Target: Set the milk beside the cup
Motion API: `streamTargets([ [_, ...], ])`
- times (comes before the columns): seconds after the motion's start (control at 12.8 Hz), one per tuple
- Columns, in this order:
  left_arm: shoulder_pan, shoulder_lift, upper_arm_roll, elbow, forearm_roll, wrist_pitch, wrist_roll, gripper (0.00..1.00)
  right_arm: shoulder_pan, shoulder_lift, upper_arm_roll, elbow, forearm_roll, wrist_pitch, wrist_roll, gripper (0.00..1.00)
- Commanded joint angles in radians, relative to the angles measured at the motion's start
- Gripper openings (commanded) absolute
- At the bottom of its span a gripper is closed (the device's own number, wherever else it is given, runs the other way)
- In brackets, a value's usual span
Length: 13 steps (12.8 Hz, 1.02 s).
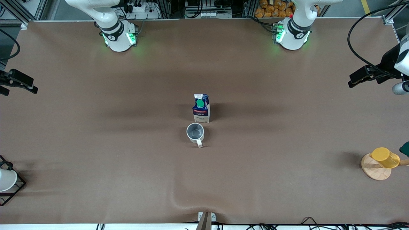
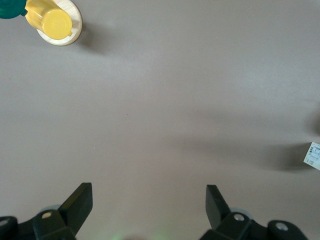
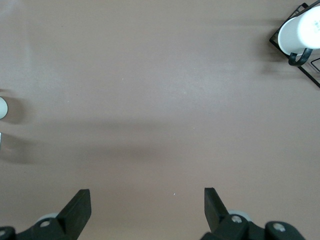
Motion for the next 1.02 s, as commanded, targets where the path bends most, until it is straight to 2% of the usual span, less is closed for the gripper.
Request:
streamTargets([
  [0.0,0.005,-0.002,0.002,-0.013,0.019,0.011,0.098,1.0,-0.011,-0.024,0.009,-0.02,-0.013,-0.004,0.0,1.0],
  [0.39,0.011,-0.002,-0.054,-0.011,0.024,0.014,0.031,1.0,-0.011,-0.024,0.009,-0.021,-0.013,-0.006,0.0,1.0],
  [0.94,0.007,0.013,-0.059,0.029,0.045,0.014,0.043,1.0,-0.016,-0.024,0.009,-0.021,-0.004,-0.02,0.0,1.0],
])
